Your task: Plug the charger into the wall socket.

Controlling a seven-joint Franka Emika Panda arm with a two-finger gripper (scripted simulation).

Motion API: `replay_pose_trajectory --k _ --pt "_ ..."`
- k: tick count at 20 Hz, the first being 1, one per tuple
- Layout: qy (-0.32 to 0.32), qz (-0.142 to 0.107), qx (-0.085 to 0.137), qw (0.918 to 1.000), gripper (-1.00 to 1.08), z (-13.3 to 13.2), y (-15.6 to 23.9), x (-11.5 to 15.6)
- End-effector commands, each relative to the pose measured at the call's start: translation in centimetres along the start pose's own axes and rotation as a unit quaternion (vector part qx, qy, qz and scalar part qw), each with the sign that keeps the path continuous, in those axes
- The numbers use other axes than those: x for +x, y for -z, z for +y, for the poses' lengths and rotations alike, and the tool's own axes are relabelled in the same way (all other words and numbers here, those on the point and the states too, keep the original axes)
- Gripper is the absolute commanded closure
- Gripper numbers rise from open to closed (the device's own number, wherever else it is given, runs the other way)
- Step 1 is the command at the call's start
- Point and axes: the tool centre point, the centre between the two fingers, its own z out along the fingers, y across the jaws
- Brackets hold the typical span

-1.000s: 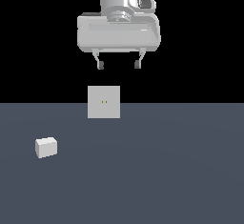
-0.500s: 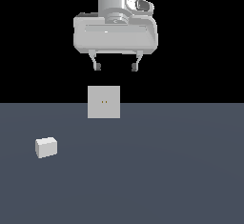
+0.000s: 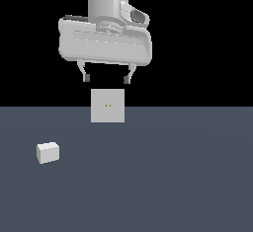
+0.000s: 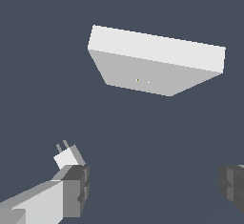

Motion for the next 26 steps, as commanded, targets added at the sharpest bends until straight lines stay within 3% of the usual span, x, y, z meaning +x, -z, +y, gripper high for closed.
replay_pose_trajectory --k 1,9,18,26 --pt "0.026 0.012 0.006 0.9996 -0.92 -1.1 -0.9 -0.4" --pt "0.115 0.056 0.025 0.9915 -0.92 -4.9 -4.1 -1.8" --pt "0.205 0.1 0.047 0.9725 -0.92 -8.8 -7.3 -3.5" --pt "0.253 0.122 0.06 0.9578 -0.92 -10.7 -9.1 -4.6"
